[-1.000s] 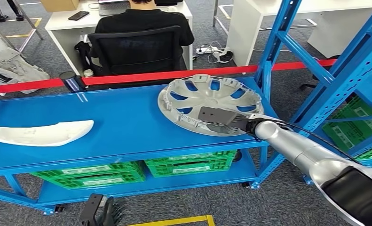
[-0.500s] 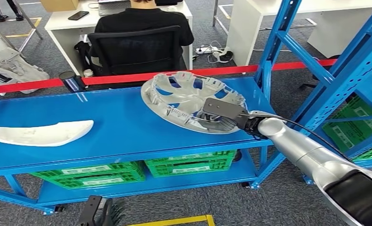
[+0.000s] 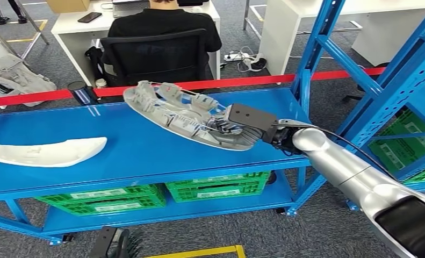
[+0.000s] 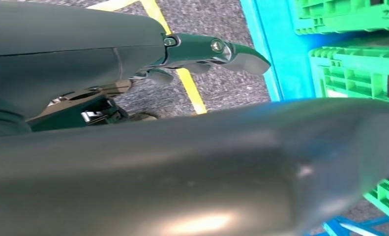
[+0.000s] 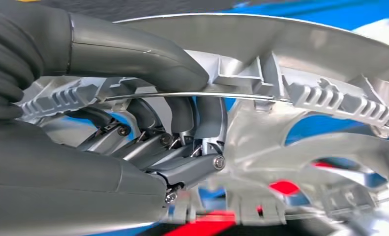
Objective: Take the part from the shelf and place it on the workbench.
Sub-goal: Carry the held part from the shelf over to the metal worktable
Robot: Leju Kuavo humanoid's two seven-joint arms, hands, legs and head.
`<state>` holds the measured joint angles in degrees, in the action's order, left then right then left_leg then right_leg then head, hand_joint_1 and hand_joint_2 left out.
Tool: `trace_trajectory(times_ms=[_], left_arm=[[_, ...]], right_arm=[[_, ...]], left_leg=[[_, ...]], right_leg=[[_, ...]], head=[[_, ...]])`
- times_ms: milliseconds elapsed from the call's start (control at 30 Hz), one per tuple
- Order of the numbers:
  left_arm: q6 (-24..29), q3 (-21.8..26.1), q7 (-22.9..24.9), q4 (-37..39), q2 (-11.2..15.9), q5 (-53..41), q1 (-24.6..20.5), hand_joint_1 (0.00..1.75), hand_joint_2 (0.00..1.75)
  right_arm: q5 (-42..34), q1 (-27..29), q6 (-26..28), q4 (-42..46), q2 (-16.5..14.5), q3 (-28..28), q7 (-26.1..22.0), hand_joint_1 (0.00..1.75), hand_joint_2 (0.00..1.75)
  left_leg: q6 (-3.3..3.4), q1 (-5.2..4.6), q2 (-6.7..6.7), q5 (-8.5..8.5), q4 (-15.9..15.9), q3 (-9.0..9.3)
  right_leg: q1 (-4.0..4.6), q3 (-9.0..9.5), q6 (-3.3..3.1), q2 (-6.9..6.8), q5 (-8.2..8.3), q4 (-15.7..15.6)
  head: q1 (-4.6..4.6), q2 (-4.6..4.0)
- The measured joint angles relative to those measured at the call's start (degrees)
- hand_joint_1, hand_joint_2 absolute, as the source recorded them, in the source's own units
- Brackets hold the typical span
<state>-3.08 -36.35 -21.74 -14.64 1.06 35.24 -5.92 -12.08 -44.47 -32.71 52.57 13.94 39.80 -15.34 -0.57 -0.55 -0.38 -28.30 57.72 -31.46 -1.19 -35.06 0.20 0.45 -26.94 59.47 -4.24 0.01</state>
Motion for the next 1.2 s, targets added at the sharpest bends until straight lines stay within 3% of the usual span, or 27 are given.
trace_trajectory(times_ms=[633, 1200], left_arm=[[-2.29, -2.08, -0.58, 0.02, 0.58, -1.80, -0.17, 0.00, 0.00], [-2.41, -2.98, -0.58, -0.13, 0.96, -2.41, -0.43, 0.00, 0.00]], right_arm=[[-15.32, 6.57, -6.40, 22.86, 0.86, 1.23, 2.04, 1.75, 1.75], [-23.03, 10.33, -10.08, 30.73, -0.79, 6.81, 4.72, 1.75, 1.75]], left_leg=[[0.03, 0.00, 0.01, -0.03, 0.00, -0.07], [0.03, 0.00, 0.01, -0.04, 0.00, -0.07]], right_leg=[[0.02, -0.05, 0.02, 0.01, -0.03, -0.02], [0.02, -0.05, 0.02, 0.00, -0.04, -0.02]], head=[[-0.01, -0.01], [-0.01, -0.01]])
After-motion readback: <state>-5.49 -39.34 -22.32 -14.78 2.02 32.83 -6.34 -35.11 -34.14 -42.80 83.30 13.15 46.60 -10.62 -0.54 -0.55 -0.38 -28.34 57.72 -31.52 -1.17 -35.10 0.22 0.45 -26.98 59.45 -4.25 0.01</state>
